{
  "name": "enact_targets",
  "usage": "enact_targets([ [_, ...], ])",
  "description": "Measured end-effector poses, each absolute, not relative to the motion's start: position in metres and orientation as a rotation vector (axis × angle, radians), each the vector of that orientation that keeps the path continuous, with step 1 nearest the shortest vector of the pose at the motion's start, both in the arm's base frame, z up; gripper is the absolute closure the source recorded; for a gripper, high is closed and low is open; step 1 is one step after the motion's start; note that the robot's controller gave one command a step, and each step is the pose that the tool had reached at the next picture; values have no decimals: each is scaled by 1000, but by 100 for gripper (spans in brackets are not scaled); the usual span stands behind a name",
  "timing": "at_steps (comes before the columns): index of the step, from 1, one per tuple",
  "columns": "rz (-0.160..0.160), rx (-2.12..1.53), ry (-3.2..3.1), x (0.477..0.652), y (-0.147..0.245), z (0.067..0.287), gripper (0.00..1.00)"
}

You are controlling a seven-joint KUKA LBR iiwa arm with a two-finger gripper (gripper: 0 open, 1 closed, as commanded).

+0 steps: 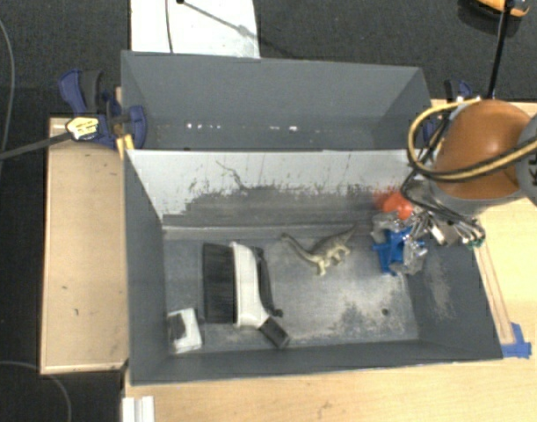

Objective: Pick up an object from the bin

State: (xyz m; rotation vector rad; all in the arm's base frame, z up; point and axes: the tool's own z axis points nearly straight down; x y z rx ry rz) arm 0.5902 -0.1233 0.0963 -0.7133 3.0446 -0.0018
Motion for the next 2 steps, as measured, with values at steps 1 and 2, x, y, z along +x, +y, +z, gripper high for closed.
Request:
enact_targets([
  [1, -1, -712, 3045, 590, -123, 96, 100],
  [2, -1, -710, 3045, 590, -123, 96, 100],
])
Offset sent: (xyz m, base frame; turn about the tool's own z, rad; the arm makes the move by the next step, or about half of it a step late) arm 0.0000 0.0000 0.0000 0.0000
